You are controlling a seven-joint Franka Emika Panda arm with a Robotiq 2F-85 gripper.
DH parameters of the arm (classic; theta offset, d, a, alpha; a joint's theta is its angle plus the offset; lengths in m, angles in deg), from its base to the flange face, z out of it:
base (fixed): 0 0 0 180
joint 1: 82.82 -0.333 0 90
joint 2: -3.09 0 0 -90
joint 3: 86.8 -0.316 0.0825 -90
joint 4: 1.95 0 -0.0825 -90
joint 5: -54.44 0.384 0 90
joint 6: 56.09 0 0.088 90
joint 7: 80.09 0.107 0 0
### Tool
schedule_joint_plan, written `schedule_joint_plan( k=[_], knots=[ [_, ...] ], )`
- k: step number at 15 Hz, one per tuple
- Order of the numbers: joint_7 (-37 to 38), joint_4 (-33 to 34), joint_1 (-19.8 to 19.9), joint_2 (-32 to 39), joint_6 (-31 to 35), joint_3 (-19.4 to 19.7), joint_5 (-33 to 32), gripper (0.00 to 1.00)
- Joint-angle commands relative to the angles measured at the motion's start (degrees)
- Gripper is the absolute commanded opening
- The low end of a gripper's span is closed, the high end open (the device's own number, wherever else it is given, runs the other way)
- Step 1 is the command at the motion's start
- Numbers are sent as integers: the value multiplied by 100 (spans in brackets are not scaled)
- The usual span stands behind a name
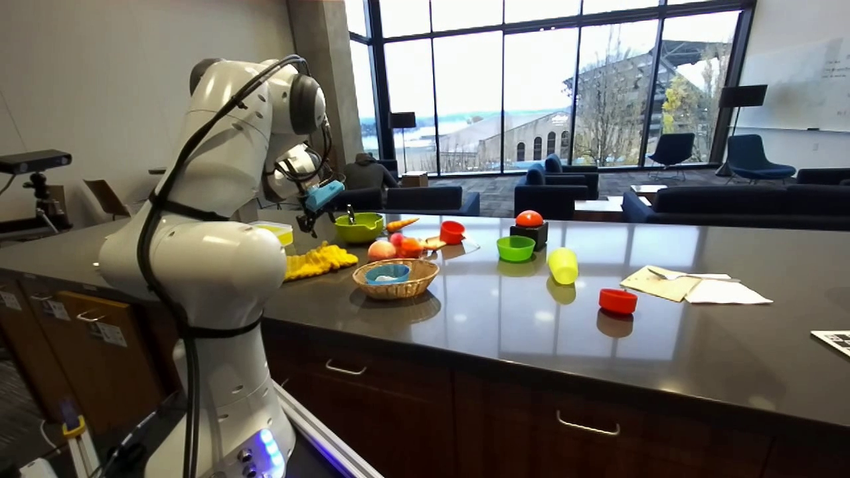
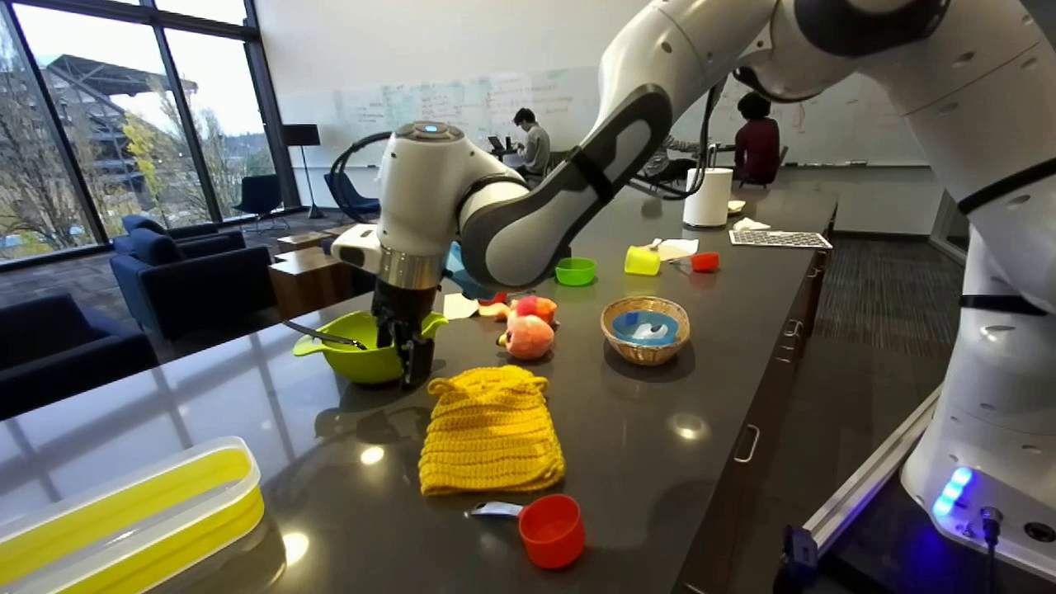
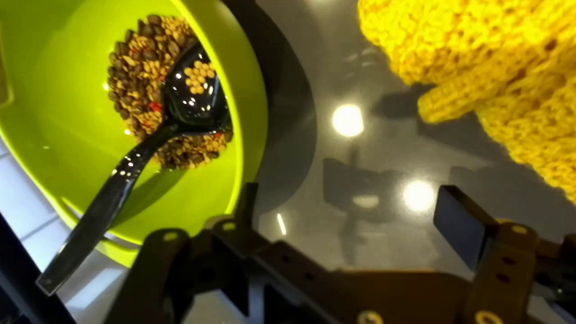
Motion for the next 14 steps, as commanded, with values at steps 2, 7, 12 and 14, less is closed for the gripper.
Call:
schedule_joint_plan(
  k=[2, 7, 12, 14],
  knots=[
    [-134, 201, -260, 130, -2, 222, 253, 100],
    [283, 113, -675, -156, 322, 797, -390, 100],
    [1057, 467, -1163, -495, 438, 1264, -1594, 100],
    [1244, 518, -1206, -596, 422, 1315, -1869, 100]
  ],
)
